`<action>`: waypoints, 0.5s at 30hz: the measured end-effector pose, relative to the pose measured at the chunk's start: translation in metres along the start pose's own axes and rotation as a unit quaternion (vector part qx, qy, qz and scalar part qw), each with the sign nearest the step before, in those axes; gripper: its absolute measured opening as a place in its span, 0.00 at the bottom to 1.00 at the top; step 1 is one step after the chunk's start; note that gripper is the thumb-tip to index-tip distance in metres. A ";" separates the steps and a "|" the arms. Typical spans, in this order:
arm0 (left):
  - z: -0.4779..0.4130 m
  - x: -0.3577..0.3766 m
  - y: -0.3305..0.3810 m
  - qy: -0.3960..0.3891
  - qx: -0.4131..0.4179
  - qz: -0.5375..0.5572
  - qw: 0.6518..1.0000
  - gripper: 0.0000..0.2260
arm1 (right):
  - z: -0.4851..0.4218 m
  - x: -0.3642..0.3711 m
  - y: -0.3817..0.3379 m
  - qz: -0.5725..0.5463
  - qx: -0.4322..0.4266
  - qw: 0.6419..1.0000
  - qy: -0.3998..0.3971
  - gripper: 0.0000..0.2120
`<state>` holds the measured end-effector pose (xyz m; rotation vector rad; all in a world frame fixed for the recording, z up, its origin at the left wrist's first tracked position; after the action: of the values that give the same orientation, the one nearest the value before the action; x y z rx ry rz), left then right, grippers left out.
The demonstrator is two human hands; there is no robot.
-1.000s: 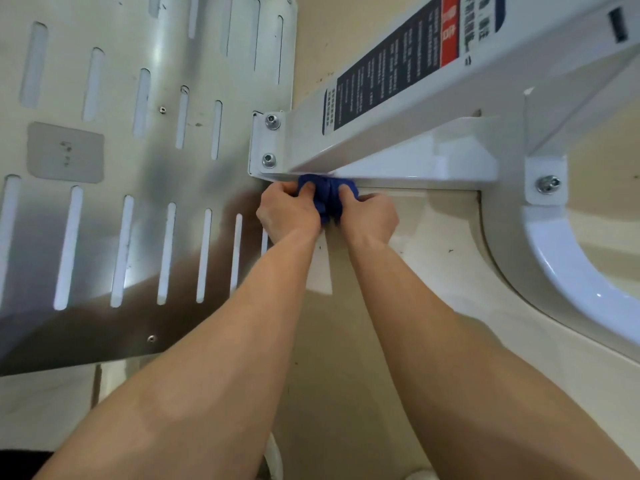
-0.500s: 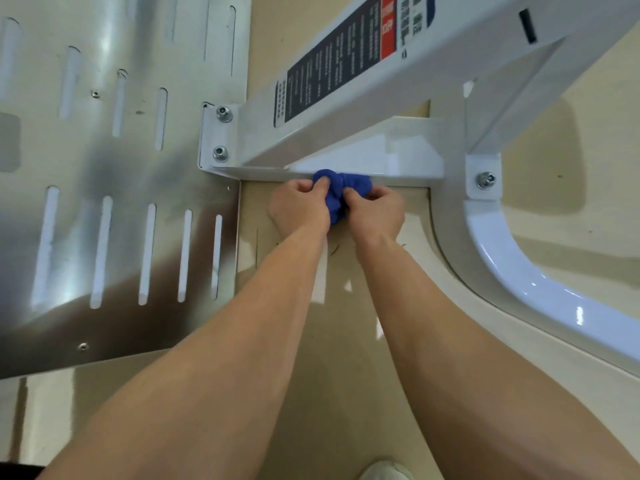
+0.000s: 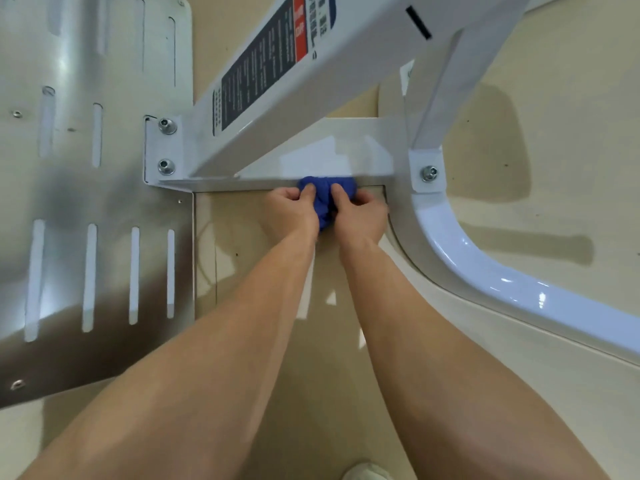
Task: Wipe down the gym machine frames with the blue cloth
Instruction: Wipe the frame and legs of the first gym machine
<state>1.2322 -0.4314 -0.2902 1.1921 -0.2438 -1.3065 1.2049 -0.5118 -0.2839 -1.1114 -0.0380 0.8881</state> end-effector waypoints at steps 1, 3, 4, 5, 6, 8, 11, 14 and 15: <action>0.005 0.008 0.000 -0.006 -0.004 0.004 1.000 0.12 | -0.004 -0.005 0.000 -0.011 -0.002 1.000 0.013 0.06; 0.013 0.019 0.001 -0.022 -0.004 -0.006 1.000 0.11 | -0.011 -0.011 0.002 -0.040 -0.004 0.998 0.041 0.05; 0.016 0.021 0.002 -0.031 0.000 -0.012 0.999 0.09 | -0.012 -0.013 0.004 -0.049 -0.006 0.998 0.050 0.05; 0.018 0.023 0.004 -0.042 0.005 -0.014 0.999 0.08 | -0.012 -0.014 0.005 -0.050 -0.009 0.997 0.054 0.06; 0.018 0.022 0.006 -0.052 0.010 -0.012 0.999 0.08 | -0.012 -0.014 0.006 -0.052 -0.014 0.997 0.052 0.06; 0.016 0.015 0.008 -0.059 0.018 -0.009 0.998 0.09 | -0.007 -0.011 0.009 -0.047 -0.023 0.998 0.042 0.07; 0.003 -0.004 0.006 -0.023 0.029 -0.014 0.999 0.09 | 0.009 0.001 0.008 -0.023 -0.022 0.999 0.011 0.13; -0.010 -0.016 0.004 -0.011 0.055 -0.047 0.997 0.11 | 0.020 0.009 0.003 -0.041 0.013 0.999 -0.015 0.14; -0.011 -0.016 0.005 -0.014 0.062 -0.059 0.996 0.11 | 0.020 0.007 -0.001 -0.059 0.033 0.998 -0.016 0.14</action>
<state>1.2378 -0.4134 -0.2833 1.3104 -0.2819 -1.4279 1.2019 -0.4920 -0.2760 -1.0232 -0.0991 0.7961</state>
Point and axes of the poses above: each hand's wrist, its own z-axis away from the middle knuckle, its own x-axis out of the palm, y = z × x, the point moved 1 cm from there along -z, towards the middle knuckle, and after that the axes turned 9 degrees about y, right-handed, at the moved point
